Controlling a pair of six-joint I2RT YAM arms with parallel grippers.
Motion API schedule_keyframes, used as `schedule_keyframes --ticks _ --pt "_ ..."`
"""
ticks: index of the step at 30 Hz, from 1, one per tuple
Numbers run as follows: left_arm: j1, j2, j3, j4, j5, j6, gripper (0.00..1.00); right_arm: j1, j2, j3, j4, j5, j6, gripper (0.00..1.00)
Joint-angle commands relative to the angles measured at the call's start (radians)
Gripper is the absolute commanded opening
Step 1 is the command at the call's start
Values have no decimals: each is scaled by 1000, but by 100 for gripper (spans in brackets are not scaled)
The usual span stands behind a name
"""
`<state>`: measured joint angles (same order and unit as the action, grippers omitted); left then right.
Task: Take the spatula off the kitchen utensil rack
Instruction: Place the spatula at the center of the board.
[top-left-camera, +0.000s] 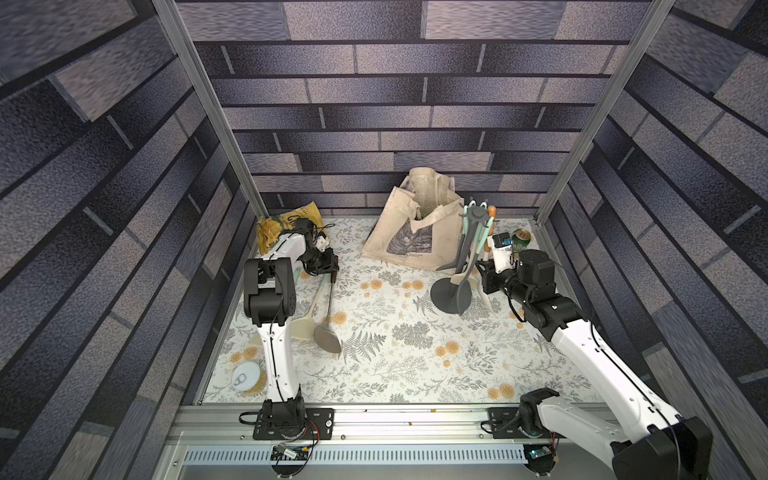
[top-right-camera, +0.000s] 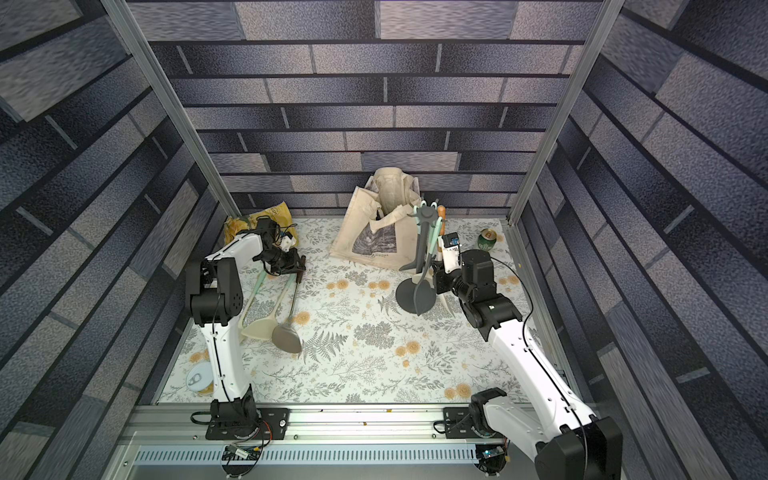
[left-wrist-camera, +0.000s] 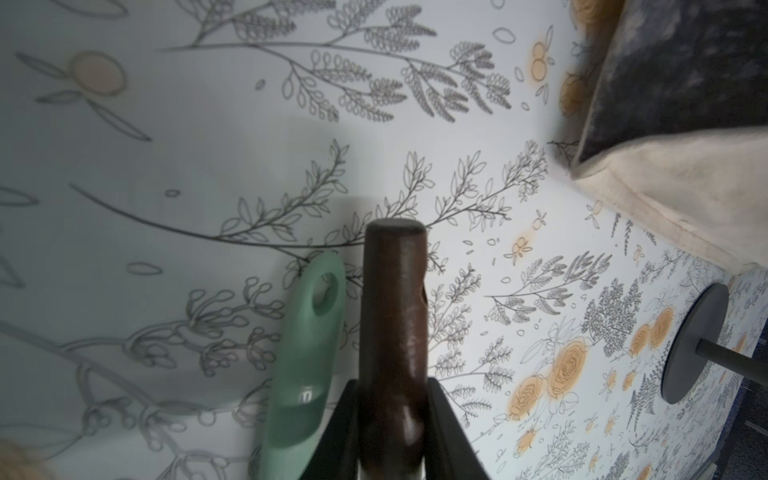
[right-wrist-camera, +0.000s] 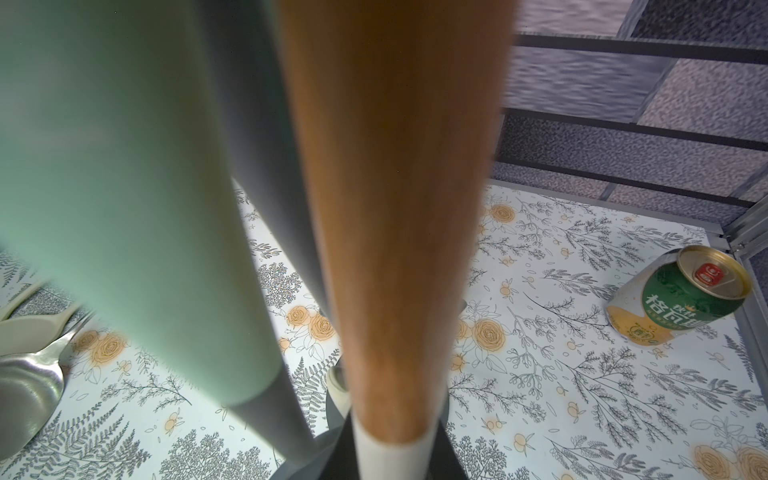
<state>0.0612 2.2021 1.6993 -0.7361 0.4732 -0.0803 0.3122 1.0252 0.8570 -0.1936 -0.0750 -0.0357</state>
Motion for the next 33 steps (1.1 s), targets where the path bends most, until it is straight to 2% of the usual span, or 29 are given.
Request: schedule_keyframes --ticks 1,13,15,26,29,31,33 --pt "14 21 26 -52 -31 -9 19 2 -2 -24 -73 10 -6 10" --pt "46 21 17 -44 -33 -18 27 1 -4 -19 -83 15 -7 10" --pt "49 23 18 -40 -36 -21 31 2 -6 -19 -83 16 -7 10" --pt "30 16 32 -20 -18 -33 35 2 -4 -15 -86 14 -7 10" --pt "24 -4 25 -5 -26 -37 39 1 -5 -16 -86 12 -7 10" --pt "19 -32 13 9 -33 -42 47 2 -6 -15 -87 11 -7 10" --pt "13 -79 -14 46 -41 -47 47 2 -7 -15 -86 8 -5 10"
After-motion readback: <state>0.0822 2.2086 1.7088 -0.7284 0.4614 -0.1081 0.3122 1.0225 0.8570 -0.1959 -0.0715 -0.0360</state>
